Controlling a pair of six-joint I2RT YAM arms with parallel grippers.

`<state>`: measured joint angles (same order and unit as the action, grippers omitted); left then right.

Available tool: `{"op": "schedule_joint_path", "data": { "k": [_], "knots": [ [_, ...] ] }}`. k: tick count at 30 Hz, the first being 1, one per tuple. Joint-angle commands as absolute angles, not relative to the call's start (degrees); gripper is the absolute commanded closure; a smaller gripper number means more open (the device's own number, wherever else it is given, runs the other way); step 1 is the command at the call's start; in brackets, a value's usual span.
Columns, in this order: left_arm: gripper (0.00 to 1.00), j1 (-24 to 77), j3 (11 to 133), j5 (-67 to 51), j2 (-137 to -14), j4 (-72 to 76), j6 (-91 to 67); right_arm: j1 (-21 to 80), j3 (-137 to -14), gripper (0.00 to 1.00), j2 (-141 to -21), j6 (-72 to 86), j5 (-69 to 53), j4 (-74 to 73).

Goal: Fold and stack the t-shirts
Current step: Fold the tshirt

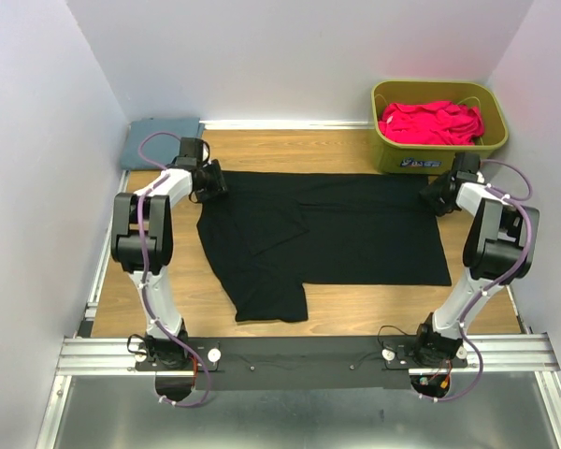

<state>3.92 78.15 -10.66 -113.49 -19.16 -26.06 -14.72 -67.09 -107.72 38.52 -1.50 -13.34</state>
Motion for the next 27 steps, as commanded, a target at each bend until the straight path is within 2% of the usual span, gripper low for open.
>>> {"op": "schedule_joint_path", "data": {
  "k": [1,10,18,22,27],
  "knots": [
    [0.39,3.25,74.46,-8.35,-104.53,-21.35,-25.23,-15.82,-65.04,0.41,-103.19,34.29,-3.86,-17.91],
    [0.36,4.65,59.34,-3.69,-87.65,-30.58,-23.73,-13.19,-59.86,0.35,-91.33,27.95,-0.26,-28.64],
    [0.37,10.19,51.86,-1.41,-80.25,-40.51,-27.24,-8.62,-59.85,0.34,-87.72,25.49,4.22,-34.72],
    [0.41,13.17,50.19,-0.88,-81.47,-43.32,-28.21,-7.30,-59.24,0.33,-86.75,24.79,4.75,-35.24],
    [0.54,14.41,48.78,-0.44,-80.95,-44.12,-31.11,-6.50,-58.45,0.33,-85.78,24.00,3.87,-35.51]
  ]
}}
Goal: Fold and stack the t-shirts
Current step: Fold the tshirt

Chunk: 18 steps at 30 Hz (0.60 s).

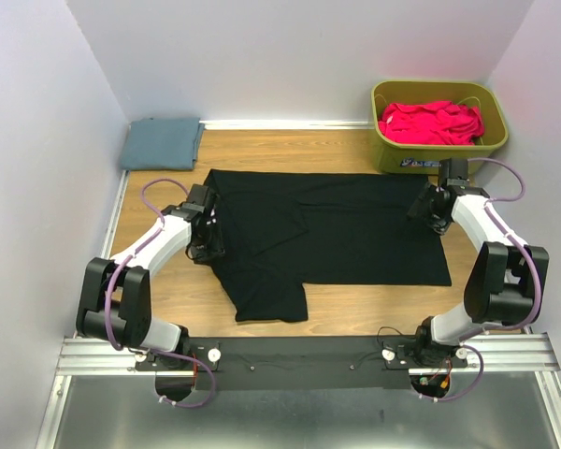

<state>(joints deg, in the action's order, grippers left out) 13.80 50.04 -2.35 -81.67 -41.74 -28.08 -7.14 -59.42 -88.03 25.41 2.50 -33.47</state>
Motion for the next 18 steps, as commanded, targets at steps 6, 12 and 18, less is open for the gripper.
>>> {"op": "schedule_joint_path", "data": {
  "k": [6,12,18],
  "knots": [
    [0.58,14.94,46.15,-0.44,-81.12,-42.19,-34.27,-6.42,-57.04,0.33,-84.38,23.47,2.81,-35.42],
    [0.57,15.03,44.30,3.68,-82.18,-39.82,-35.94,-6.42,-56.78,0.33,-83.85,23.29,1.93,-35.33],
    [0.57,16.08,44.65,3.69,-85.51,-38.76,-35.77,-6.42,-56.51,0.33,-83.58,23.38,2.02,-35.16]
  ]
}}
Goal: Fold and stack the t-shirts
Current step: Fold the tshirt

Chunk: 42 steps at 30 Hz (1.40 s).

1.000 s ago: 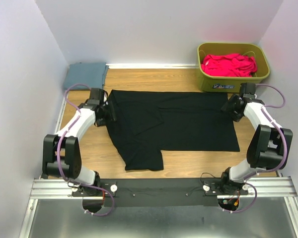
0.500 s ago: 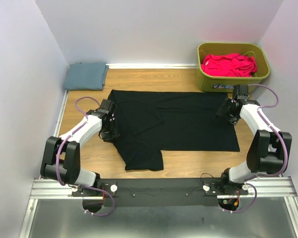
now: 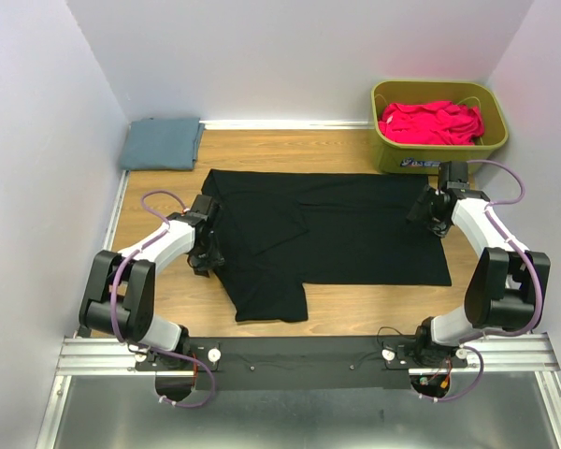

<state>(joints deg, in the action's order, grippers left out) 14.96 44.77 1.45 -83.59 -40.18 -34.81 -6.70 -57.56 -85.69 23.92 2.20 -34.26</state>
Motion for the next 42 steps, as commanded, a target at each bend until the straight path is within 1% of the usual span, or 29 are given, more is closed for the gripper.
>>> {"op": "schedule_joint_path", "data": {
  "k": [1,7,10,15,19,33,42],
  "knots": [
    [0.57,16.00,44.74,3.69,-86.04,-38.67,-35.60,-6.42,-56.60,0.33,-83.58,23.29,2.20,-35.16],
    [0.55,16.08,45.35,3.87,-85.51,-38.15,-35.07,-6.42,-56.69,0.33,-83.76,23.20,2.11,-35.16],
    [0.55,16.17,45.53,2.12,-86.04,-38.93,-34.63,-6.42,-56.78,0.33,-83.94,23.20,1.76,-35.07],
    [0.55,16.26,48.69,2.55,-80.52,-43.76,-35.86,-6.42,-57.30,0.33,-83.85,22.85,1.93,-35.16],
    [0.55,16.70,49.57,2.90,-78.05,-44.12,-37.70,-6.42,-57.39,0.33,-84.02,22.85,1.14,-35.07],
    [0.51,17.58,45.97,2.29,-83.49,-39.82,-37.88,-6.42,-56.78,0.33,-83.15,22.85,0.62,-35.07],
    [0.50,17.75,44.56,3.43,-86.30,-38.94,-37.71,-6.42,-56.25,0.33,-81.48,22.85,0.26,-34.98]
  ]
}}
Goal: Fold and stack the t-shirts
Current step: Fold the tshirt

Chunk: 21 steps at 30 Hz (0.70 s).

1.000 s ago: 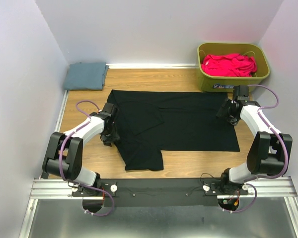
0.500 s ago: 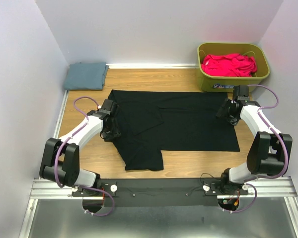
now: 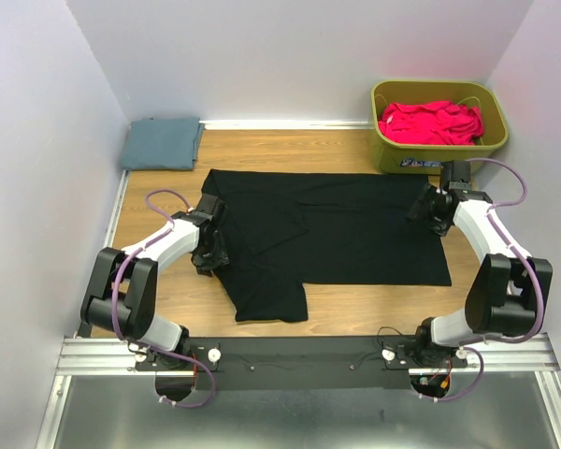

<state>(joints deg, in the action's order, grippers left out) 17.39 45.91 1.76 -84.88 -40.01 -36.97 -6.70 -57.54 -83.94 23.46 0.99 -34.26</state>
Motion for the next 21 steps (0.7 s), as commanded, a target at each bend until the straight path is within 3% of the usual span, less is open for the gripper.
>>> {"op": "schedule_joint_path", "data": {
  "k": [1,7,13,21],
  "knots": [
    [0.50,17.84,44.47,3.51,-86.31,-38.76,-37.62,-6.42,-56.08,0.33,-81.39,22.94,0.26,-34.98],
    [0.61,18.89,45.00,3.34,-88.24,-39.02,-38.23,-6.42,-55.20,0.33,-80.25,22.94,-1.32,-34.89],
    [1.00,19.33,45.44,4.21,-87.89,-40.16,-38.50,-6.42,-55.11,0.33,-80.24,23.38,-1.14,-34.98],
    [1.00,19.34,48.42,4.40,-84.82,-43.06,-38.06,-6.42,-55.02,0.27,-80.16,23.90,3.50,-38.22]
  ]
}}
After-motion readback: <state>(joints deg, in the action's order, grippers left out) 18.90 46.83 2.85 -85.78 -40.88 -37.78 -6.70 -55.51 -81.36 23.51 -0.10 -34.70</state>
